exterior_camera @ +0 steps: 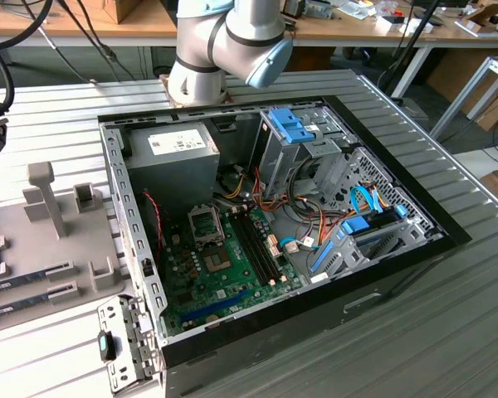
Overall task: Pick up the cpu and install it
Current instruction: 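Reach for the cpu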
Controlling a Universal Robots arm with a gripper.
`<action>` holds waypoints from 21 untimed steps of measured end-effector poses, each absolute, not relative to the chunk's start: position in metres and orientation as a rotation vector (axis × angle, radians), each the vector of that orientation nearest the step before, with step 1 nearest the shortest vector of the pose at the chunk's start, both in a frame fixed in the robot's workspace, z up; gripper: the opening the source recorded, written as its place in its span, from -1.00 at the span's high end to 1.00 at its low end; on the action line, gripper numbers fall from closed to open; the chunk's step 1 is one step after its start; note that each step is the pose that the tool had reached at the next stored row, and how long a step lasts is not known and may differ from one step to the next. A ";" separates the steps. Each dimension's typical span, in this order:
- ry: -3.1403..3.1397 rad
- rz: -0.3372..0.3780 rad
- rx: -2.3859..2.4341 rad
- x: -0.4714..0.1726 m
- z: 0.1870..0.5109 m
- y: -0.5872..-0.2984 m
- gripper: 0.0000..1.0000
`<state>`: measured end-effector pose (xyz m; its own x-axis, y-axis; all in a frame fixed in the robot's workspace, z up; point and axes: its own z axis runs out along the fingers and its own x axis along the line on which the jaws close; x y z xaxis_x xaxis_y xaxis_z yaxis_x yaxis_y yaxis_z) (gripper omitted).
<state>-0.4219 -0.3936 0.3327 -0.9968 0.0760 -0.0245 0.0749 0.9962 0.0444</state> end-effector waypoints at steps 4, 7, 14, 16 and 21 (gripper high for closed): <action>3.113 0.068 0.118 -0.425 0.333 -0.394 0.79; 3.113 0.068 0.118 -0.427 0.332 -0.394 0.79; 3.112 0.068 0.118 -0.429 0.332 -0.394 0.79; 3.112 0.068 0.118 -0.429 0.332 -0.394 0.79; 3.112 0.068 0.118 -0.431 0.332 -0.394 0.79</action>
